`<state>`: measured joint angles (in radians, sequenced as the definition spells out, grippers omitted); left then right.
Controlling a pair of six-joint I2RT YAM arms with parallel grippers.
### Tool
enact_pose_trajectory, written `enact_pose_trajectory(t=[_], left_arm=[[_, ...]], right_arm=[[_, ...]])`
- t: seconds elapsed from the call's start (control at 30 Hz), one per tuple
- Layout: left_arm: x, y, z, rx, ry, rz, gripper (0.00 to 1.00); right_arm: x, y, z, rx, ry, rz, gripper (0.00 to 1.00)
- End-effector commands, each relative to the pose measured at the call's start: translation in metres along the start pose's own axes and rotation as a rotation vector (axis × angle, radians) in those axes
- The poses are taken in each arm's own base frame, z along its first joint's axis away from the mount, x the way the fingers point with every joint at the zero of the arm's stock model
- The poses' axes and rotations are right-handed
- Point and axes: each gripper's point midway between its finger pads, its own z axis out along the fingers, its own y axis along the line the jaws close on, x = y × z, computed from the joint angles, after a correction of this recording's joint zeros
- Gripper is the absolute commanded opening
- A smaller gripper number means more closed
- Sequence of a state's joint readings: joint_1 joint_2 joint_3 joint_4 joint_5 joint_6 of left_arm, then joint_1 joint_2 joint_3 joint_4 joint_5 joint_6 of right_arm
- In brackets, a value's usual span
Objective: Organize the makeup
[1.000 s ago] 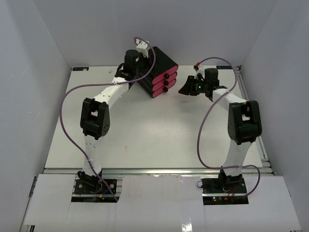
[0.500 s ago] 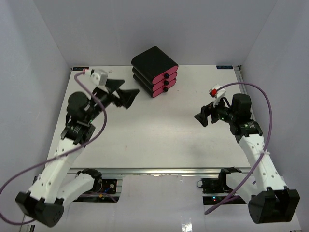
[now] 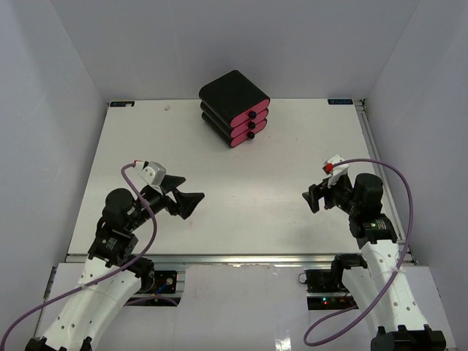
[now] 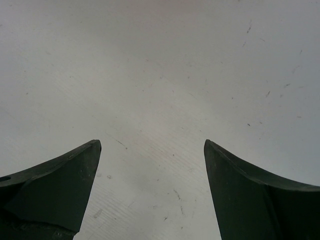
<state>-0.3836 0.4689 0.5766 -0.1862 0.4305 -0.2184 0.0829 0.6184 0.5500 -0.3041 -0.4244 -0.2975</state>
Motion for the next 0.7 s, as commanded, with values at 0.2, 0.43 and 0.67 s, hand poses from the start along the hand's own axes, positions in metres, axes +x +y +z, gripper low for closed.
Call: enact_pose_trajectory(t=[0.2,0.43,0.67], left_arm=[[0.013,0.006,0.005,-0.008,0.029,-0.008,0.98],[0.012,0.005,0.004,-0.009,0.024,-0.006,0.98],[0.010,0.004,0.003,-0.004,0.018,-0.004,0.98]], right_arm=[[-0.006,-0.030,0.001,0.128,-0.028,0.041,0.90],[-0.003,-0.042,-0.002,0.193,-0.031,0.044,0.90],[0.002,-0.050,-0.003,0.223,-0.021,0.045,0.90]])
